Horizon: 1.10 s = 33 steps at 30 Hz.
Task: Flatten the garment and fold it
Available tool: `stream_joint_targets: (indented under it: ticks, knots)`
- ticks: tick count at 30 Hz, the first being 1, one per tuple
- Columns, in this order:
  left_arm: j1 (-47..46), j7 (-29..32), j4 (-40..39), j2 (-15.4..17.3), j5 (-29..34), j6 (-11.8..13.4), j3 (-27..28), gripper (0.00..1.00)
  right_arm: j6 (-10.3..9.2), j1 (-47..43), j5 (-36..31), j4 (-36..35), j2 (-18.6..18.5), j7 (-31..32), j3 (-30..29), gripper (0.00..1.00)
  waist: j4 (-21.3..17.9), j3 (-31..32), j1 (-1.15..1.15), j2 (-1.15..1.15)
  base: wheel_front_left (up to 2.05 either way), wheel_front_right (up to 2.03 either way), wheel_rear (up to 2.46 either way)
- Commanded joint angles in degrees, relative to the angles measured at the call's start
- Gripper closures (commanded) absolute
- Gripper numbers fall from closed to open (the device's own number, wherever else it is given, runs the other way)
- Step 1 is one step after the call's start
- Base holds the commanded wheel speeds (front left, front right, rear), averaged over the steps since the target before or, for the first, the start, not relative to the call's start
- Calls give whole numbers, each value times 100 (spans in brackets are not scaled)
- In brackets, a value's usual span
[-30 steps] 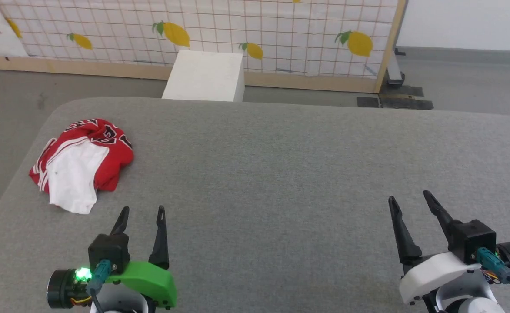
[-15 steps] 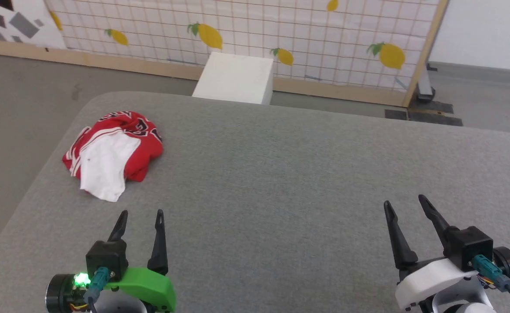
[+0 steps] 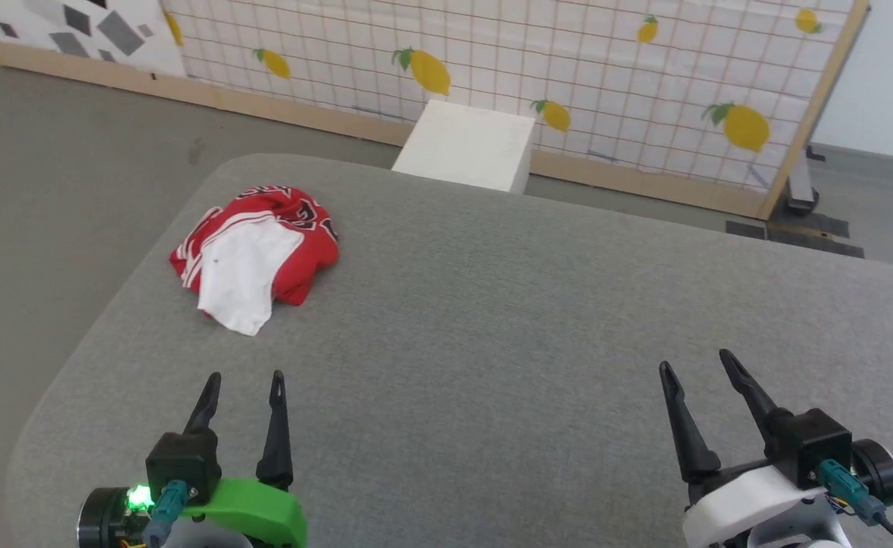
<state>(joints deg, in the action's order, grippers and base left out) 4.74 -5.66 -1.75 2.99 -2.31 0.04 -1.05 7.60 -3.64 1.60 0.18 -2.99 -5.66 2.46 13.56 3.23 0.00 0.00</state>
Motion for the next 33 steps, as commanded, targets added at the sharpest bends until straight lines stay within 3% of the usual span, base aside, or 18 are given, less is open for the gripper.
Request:
stream_joint_targets:
  ticks: [1, 33]
  knots:
    - [93, -69, -23, -5, -44, -30, -11, 0, -5, -98, 24, -25, 4, -74, 30, 0, 111, 32, 0, 0, 0, 0, 0]
    - [354, -481, -160, -8, -253, 36, -147, 0, -8, -312, 69, -11, 8, -483, 252, 0, 1041, 154, 0, 0, 0, 0, 0]
